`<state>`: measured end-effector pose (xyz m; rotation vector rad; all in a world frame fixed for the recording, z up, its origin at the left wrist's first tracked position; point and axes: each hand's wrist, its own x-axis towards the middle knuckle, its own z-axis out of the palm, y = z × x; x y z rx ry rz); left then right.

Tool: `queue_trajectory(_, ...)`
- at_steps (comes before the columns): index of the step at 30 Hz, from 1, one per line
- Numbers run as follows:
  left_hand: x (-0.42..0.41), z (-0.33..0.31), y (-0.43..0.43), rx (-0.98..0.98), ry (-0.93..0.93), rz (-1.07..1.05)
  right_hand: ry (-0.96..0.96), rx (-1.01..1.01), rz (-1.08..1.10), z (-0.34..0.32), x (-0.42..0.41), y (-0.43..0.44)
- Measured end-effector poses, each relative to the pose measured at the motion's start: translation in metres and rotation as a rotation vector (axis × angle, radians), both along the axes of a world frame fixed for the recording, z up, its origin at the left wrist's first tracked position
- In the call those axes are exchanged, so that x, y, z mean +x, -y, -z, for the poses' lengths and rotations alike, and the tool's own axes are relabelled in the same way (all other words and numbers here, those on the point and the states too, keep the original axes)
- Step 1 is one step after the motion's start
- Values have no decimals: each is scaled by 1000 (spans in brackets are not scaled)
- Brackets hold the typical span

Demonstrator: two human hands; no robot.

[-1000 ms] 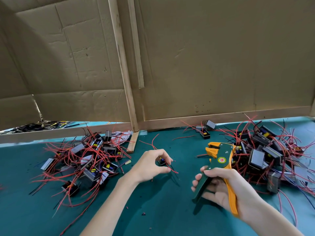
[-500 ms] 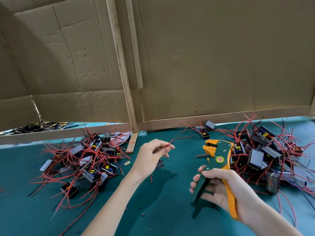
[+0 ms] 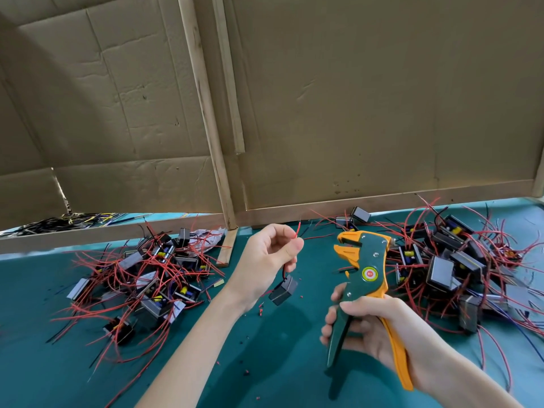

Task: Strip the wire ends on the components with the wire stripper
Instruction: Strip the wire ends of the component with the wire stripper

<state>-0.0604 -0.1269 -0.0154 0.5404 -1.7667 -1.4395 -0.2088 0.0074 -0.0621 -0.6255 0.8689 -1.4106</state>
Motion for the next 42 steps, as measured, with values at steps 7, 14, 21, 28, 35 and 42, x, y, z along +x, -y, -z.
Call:
queue_trajectory(7, 1, -8, -8, -28, 12, 50, -24, -31, -45, -6, 2, -4)
queue_trajectory(14, 5, -19, -13, -66, 57, 48, -75, -57, -122, -17, 8, -8)
queue_trajectory(21, 6, -23, -18, -70, 118, 82, -100, -110, -182, -17, 10, -10)
queue_trajectory(28, 11, -28, -17, -57, 174, 124, -143, -134, -226, -14, 8, -9)
queue_trajectory(35, 21, -37, -14, -95, 287, 169, -253, -148, -281, -14, 3, -13)
queue_trajectory(42, 27, -46, -17, -143, 350, 211, -351, -103, -246, -22, 3, -18)
